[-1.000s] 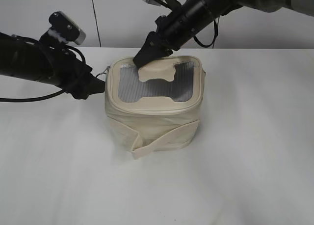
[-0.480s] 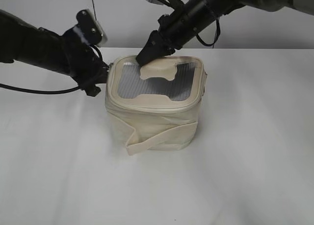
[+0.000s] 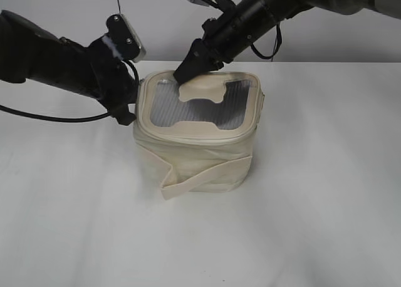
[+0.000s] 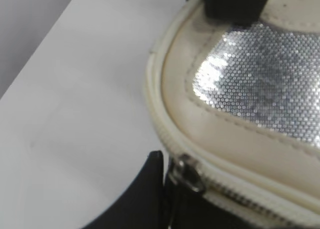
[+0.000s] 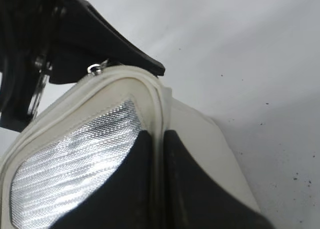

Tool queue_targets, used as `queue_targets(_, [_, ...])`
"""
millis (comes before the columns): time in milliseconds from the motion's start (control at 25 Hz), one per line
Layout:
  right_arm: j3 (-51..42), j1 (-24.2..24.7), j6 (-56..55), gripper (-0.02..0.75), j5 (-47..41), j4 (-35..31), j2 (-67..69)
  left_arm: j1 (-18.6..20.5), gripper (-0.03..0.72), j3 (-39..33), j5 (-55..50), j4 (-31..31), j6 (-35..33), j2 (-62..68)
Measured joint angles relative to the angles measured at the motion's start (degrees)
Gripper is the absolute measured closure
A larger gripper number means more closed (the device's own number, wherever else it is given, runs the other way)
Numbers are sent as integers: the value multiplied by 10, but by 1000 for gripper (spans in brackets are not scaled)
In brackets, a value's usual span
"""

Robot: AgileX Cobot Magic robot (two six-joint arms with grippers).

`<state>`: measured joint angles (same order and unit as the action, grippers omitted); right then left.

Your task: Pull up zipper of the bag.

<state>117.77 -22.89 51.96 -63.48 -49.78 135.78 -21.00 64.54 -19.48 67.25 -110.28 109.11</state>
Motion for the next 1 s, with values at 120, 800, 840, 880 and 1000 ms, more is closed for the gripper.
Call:
queue_targets(120, [0, -1, 0, 691, -6, -4, 0, -3, 678, -34, 11, -3, 18, -29])
queue_targets(800, [0, -6, -40, 692, -5, -12, 1, -9, 683, -196, 10, 27, 51, -186])
queue_targets(840, [0, -6, -41, 692, -5, -12, 1, -9, 683, -199, 5, 28, 56, -188])
queue_targets(880, [0, -6, -41, 692, -5, -12, 1, -9, 683, -203, 1, 28, 59, -188])
queue_targets(1000, [0, -6, -41, 692, -5, -12, 1, -9, 683, -218, -1, 29, 65, -189])
